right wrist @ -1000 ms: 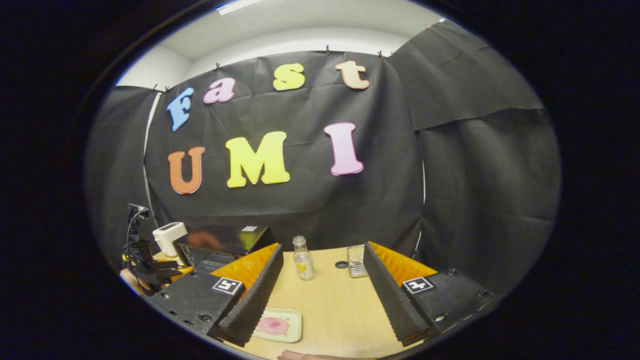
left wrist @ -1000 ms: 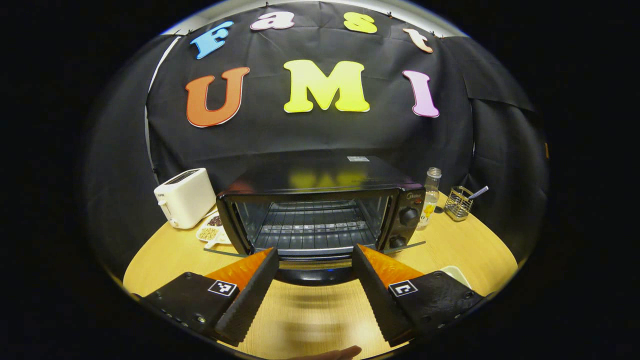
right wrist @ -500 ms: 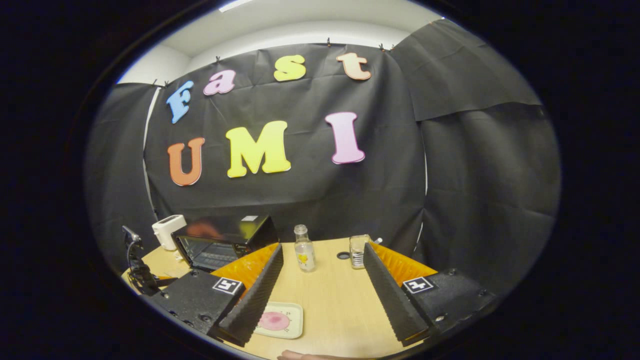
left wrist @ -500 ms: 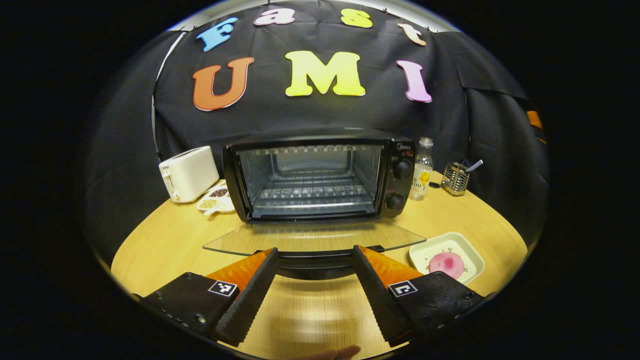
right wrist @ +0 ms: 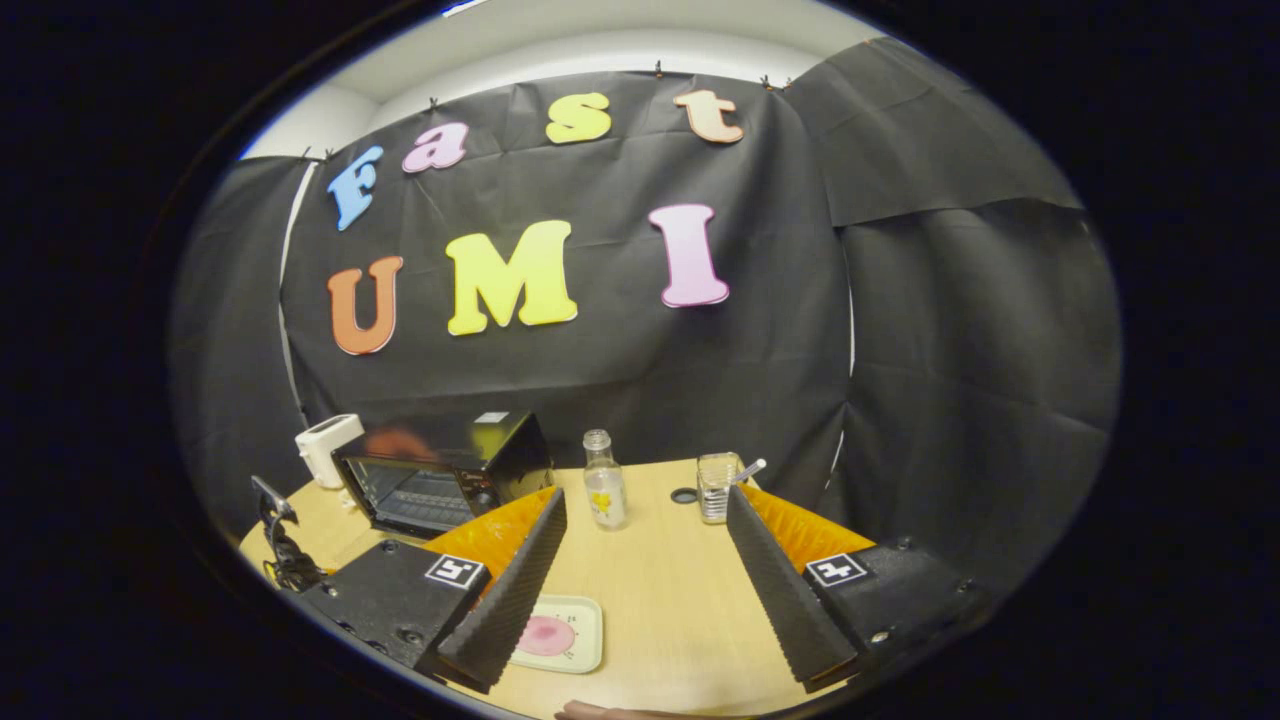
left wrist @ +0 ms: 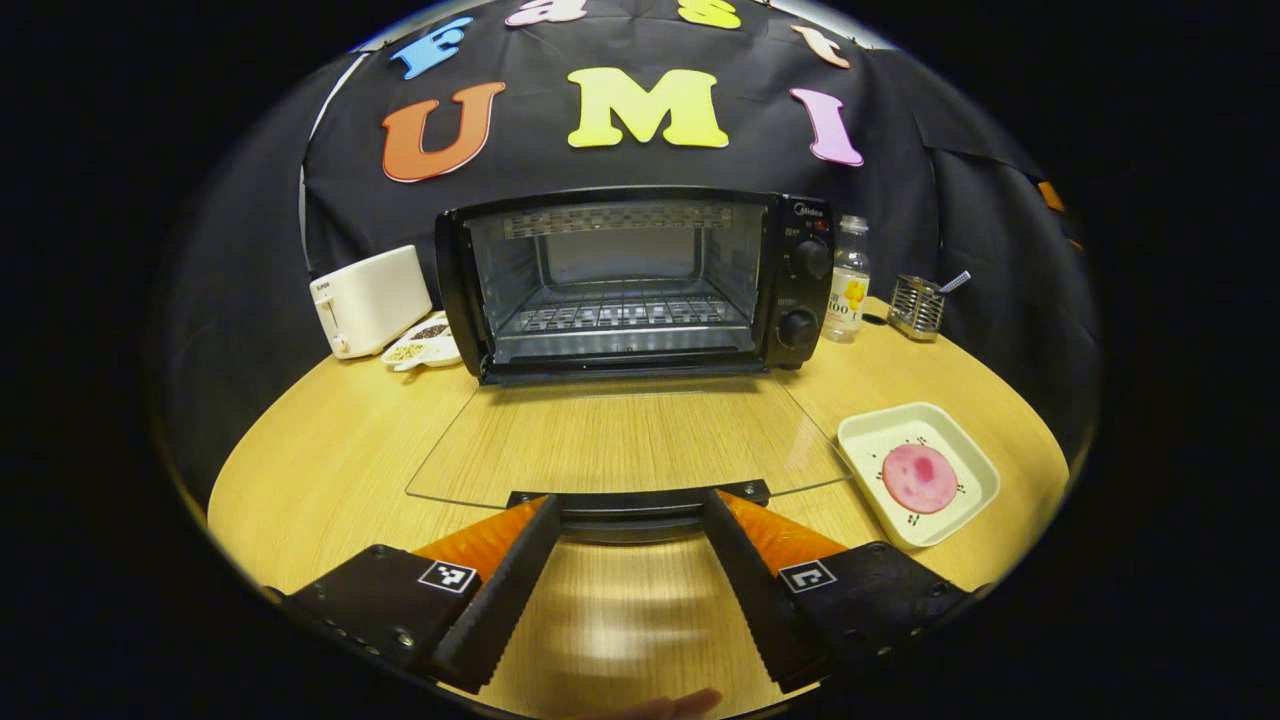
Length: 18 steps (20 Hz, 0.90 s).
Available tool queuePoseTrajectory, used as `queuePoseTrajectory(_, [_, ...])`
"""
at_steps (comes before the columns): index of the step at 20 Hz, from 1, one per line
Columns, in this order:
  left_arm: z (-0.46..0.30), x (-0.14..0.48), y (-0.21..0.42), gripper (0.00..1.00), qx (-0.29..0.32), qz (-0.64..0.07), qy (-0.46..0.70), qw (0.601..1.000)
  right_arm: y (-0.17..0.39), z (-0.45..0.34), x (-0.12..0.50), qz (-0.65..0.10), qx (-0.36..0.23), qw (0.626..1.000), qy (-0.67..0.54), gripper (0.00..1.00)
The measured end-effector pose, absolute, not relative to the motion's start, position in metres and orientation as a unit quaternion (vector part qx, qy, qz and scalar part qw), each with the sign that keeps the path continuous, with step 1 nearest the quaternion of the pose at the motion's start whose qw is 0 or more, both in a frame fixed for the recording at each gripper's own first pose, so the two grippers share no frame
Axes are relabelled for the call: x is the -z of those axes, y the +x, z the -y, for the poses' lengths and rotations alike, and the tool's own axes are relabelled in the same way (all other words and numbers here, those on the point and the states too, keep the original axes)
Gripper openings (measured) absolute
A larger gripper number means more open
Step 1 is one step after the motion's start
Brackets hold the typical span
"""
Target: Open the electric oven with the left hand, put the food in, and close the electric oven.
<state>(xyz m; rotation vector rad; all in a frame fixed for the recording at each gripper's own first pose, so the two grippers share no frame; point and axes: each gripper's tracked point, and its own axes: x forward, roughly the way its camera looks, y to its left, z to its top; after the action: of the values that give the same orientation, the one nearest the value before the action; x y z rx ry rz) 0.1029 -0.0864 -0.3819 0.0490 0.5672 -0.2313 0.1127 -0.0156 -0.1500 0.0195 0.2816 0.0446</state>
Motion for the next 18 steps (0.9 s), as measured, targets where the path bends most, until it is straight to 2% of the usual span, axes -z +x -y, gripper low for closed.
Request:
queuePoseTrajectory(5, [0.079, 0.347, 0.097, 0.95, 0.103, -0.248, 0.018, 0.963, 0.123, 0.015, 0.186, -0.181, -0.019, 0.983, 0.004, 0.99])
queuePoseTrajectory(14, [0.059, 0.216, 0.083, 0.94, 0.071, -0.118, 0.025, 0.99, 0.142, 0.011, 0.284, -0.283, -0.026, 0.959, 0.001, 0.98])
queuePoseTrajectory(15, [0.057, 0.205, 0.078, 0.94, 0.069, -0.11, 0.02, 0.991, 0.144, 0.007, 0.296, -0.295, -0.031, 0.955, 0.001, 1.0])
queuePoseTrajectory(17, [0.055, 0.189, 0.072, 0.94, 0.07, -0.098, 0.018, 0.992, 0.147, -0.002, 0.319, -0.31, -0.045, 0.95, 0.005, 0.94])
queuePoseTrajectory(18, [0.05, 0.183, 0.068, 0.94, 0.065, -0.094, 0.019, 0.993, 0.149, -0.004, 0.331, -0.322, -0.048, 0.946, 0.003, 0.87])
